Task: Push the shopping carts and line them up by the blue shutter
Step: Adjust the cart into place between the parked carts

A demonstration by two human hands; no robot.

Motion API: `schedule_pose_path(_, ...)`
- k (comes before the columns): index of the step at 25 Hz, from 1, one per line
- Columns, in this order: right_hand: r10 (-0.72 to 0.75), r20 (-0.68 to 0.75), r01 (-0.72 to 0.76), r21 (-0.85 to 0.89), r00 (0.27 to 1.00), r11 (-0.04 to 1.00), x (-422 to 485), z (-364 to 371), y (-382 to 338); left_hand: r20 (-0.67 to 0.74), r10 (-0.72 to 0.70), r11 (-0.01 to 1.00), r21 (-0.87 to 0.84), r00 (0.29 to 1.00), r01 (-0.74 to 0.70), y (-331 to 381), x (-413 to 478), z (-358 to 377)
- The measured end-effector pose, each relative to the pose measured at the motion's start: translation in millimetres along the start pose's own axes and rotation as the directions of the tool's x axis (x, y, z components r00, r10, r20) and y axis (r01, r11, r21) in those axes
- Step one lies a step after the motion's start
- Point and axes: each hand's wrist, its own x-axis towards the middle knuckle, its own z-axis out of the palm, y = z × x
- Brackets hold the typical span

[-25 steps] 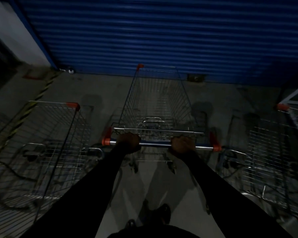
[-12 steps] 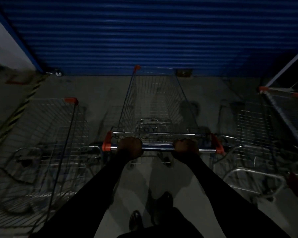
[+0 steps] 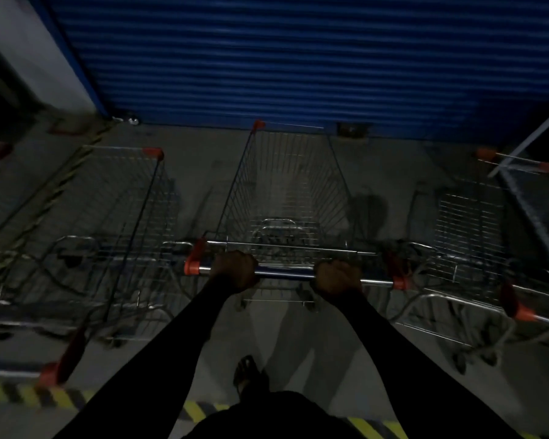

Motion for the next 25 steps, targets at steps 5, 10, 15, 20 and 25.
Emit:
schedule_pose_path(5,-0.048,0.082,0.048,-0.004,0.995,0.999,-57.8,8.9,1.4,-0.028,0.011,0.999,0.043,1.0,-0.009,21.9,-46.3,7.4)
schedule_pose_path(10,-0.045,0.164,0.041,0.029,0.985,0.999,-95.9,-20.1,-6.0,-0.113,0.052,0.994,0.102,0.992,-0.041,36.2,-85.1,18.2)
schedule_pose_path(15,-0.025,0.203,0.021,0.021,0.979,1.0,-134.4,-31.7,-16.4,-0.006,0.04,0.996,0.083,0.999,-0.04,48.7,-123.3,26.0)
schedule_pose_path(20,-0.031,0.198,0.023,0.042,0.98,0.999,-175.2,-33.0,-30.5,0.034,-0.012,1.0,0.016,0.999,0.012,60.7,-165.2,20.5)
schedule_pose_path(25,0.014,0.2,-0.02,0.029,0.98,0.999,-209.0,-34.2,-43.9,0.082,-0.008,1.0,-0.013,0.997,0.009,66.3,-199.7,24.7)
